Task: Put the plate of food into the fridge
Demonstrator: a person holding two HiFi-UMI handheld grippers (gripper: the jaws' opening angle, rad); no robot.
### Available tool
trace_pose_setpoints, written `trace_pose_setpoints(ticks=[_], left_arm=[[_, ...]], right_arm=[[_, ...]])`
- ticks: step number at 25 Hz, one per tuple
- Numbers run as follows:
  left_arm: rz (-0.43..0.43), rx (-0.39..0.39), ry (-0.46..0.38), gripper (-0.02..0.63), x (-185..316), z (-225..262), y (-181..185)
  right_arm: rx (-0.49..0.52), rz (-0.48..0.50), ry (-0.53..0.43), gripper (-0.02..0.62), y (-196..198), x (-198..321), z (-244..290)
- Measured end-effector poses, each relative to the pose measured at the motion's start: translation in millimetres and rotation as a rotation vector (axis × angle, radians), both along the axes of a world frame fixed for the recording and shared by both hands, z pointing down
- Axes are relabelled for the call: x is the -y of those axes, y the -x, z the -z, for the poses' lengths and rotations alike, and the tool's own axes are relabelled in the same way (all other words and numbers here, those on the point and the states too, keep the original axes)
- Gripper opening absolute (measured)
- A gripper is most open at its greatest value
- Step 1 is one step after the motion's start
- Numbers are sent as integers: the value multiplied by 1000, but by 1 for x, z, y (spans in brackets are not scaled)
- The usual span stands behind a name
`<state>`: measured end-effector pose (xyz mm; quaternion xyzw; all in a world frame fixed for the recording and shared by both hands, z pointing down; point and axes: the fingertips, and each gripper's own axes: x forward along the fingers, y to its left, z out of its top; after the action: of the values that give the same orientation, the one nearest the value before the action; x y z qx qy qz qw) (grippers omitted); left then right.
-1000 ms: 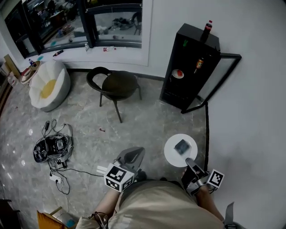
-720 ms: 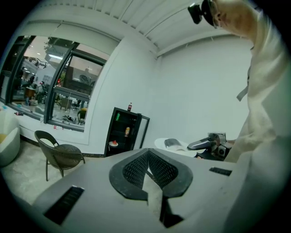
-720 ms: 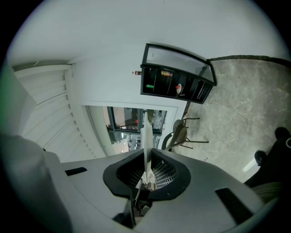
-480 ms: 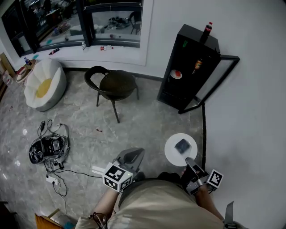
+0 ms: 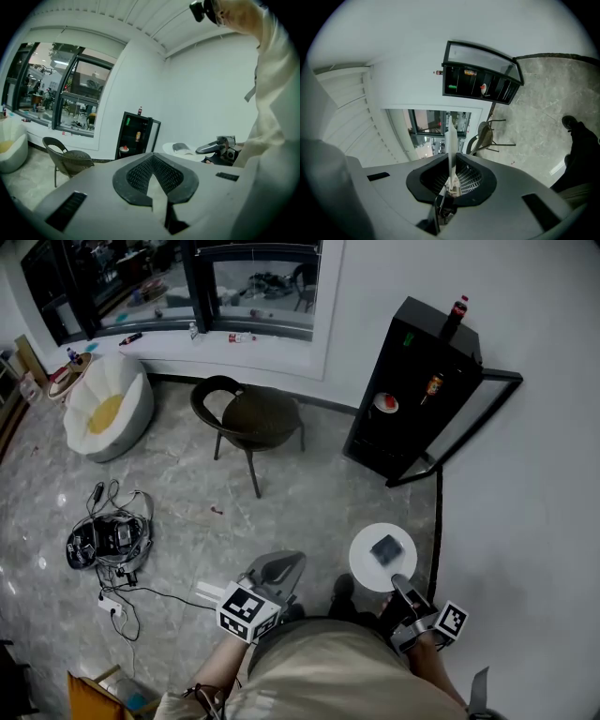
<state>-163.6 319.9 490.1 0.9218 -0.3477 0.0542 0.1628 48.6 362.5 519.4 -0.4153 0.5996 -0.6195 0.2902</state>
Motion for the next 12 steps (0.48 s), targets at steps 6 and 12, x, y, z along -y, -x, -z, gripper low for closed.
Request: trace_pose_setpoints(ticks=[6,12], left_arm=[[35,24,1,8,15,3,-15],[61,68,18,8,41,2,-32]], right_arm=[[15,21,14,31,-17,21,-8],[15,36,9,31,-35,44,-8]])
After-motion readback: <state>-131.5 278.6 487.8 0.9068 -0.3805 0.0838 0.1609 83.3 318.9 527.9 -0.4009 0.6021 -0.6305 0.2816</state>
